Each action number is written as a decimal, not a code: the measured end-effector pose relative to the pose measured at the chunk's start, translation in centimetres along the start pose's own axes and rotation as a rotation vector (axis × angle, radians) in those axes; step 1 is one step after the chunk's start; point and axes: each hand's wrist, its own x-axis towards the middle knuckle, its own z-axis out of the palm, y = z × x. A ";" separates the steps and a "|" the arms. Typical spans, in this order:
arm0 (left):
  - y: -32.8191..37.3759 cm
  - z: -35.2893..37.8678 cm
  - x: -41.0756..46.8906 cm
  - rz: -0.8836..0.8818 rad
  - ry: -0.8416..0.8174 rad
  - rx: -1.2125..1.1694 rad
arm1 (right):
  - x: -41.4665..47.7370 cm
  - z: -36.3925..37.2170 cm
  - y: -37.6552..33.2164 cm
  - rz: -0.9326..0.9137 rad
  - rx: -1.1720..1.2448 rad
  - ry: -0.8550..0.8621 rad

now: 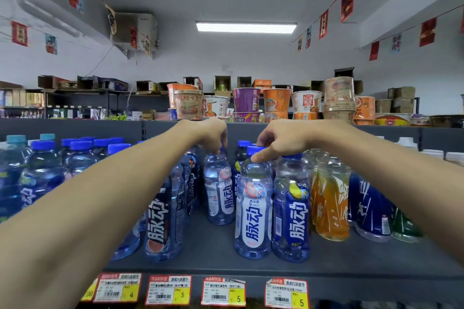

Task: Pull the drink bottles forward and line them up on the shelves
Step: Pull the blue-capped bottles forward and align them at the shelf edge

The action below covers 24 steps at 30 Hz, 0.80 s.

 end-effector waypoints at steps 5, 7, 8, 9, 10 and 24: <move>-0.4 -0.6 -0.2 0.059 -0.020 -0.071 | 0.1 0.0 -0.1 0.008 0.023 -0.007; -0.3 -0.5 -0.4 0.083 -0.019 -0.057 | 0.1 0.0 -0.2 0.011 0.021 -0.010; -0.3 -0.4 -0.6 0.089 -0.019 -0.053 | 0.0 0.0 -0.2 0.012 0.021 -0.011; -0.3 -0.4 -0.8 0.088 -0.023 -0.053 | 0.0 0.0 -0.1 0.013 0.024 -0.012; -0.3 -0.5 -1.1 0.086 -0.028 -0.053 | 0.0 0.1 -0.1 0.015 0.026 -0.015; 0.7 0.8 -2.2 0.021 -0.086 0.208 | 0.2 0.0 -0.4 0.016 -0.046 -0.010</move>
